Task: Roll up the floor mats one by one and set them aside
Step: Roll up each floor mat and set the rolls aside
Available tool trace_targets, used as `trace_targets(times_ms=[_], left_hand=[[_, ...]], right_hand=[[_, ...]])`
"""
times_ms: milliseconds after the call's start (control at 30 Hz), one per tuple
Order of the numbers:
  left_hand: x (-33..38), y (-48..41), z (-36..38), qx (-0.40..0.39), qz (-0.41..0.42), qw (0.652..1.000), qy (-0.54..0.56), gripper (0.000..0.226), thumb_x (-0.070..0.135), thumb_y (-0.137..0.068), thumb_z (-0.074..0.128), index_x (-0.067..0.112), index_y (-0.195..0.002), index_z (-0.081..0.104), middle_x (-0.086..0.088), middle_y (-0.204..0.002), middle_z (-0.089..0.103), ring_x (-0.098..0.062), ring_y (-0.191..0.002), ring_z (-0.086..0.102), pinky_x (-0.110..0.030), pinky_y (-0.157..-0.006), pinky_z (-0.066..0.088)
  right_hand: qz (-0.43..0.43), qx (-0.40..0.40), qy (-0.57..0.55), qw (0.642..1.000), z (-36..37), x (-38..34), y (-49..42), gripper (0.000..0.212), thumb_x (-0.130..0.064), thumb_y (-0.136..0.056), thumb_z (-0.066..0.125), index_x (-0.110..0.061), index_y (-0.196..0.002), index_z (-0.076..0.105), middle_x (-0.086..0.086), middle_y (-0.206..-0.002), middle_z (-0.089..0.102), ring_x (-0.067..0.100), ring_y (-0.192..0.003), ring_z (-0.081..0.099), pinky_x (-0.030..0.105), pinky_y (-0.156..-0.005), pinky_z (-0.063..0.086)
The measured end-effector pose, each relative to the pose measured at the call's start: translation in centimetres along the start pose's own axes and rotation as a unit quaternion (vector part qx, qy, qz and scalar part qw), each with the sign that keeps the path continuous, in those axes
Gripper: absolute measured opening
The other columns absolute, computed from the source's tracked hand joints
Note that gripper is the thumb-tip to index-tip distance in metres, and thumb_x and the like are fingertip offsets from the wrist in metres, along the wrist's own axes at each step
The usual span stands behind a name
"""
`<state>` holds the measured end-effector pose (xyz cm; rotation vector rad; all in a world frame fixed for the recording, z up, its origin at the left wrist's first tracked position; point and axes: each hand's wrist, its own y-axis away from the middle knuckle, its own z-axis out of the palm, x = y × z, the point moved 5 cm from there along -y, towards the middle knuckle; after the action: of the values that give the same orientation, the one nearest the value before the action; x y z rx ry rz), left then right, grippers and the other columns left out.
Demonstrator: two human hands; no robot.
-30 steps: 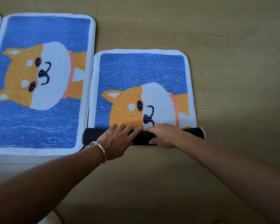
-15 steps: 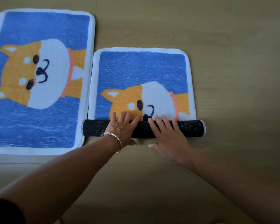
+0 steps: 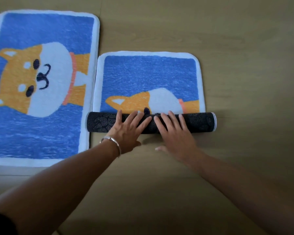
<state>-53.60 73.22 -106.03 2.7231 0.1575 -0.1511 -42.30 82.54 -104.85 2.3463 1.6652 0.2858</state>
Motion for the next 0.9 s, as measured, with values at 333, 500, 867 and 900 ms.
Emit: trace_targets(times_ms=[333,500,867,900], left_hand=[[-1.8,-1.1,-1.8,0.036,-0.075,0.996,-0.018,0.109,0.056,-0.075,0.065,0.025,-0.148,-0.009,-0.007,-0.153,0.017,-0.032,-0.140,0.019,-0.064,-0.105,0.022],[-2.9,-3.3,-2.6,-0.061,-0.100,0.993,0.033,0.100,0.029,-0.079,0.067,0.029,-0.148,-0.006,-0.005,-0.143,0.026,-0.028,-0.128,0.033,-0.063,-0.101,0.028],[4.5,4.7,0.1,-0.125,-0.013,0.989,0.077,0.088,0.048,-0.072,0.072,0.019,-0.138,0.021,-0.006,-0.123,0.043,-0.027,-0.106,0.051,-0.040,-0.072,0.048],[4.9,5.1,0.4,-0.119,-0.015,0.989,0.084,0.081,0.046,-0.075,0.068,0.020,-0.137,0.023,-0.005,-0.123,0.043,-0.026,-0.106,0.050,-0.040,-0.072,0.047]], right_hand=[[0.012,-0.090,0.044,0.995,-0.8,2.5,-3.6,0.112,-0.060,-0.079,0.064,-0.022,-0.150,-0.015,0.006,-0.160,0.001,0.030,-0.147,0.003,0.057,-0.115,-0.001],[0.014,-0.089,0.035,0.995,-2.0,3.0,-5.3,0.084,-0.010,-0.089,0.052,-0.032,-0.151,-0.001,0.005,-0.147,0.030,0.029,-0.131,0.034,0.053,-0.112,0.020],[-0.078,-0.183,-0.043,0.979,1.5,-2.7,4.2,0.062,-0.011,-0.094,0.039,-0.027,-0.148,0.013,0.010,-0.132,0.039,0.032,-0.118,0.040,0.051,-0.097,0.035],[-0.077,-0.181,-0.040,0.980,1.8,-2.8,4.5,0.061,-0.012,-0.094,0.039,-0.027,-0.148,0.013,0.010,-0.133,0.039,0.032,-0.119,0.040,0.052,-0.099,0.034]])
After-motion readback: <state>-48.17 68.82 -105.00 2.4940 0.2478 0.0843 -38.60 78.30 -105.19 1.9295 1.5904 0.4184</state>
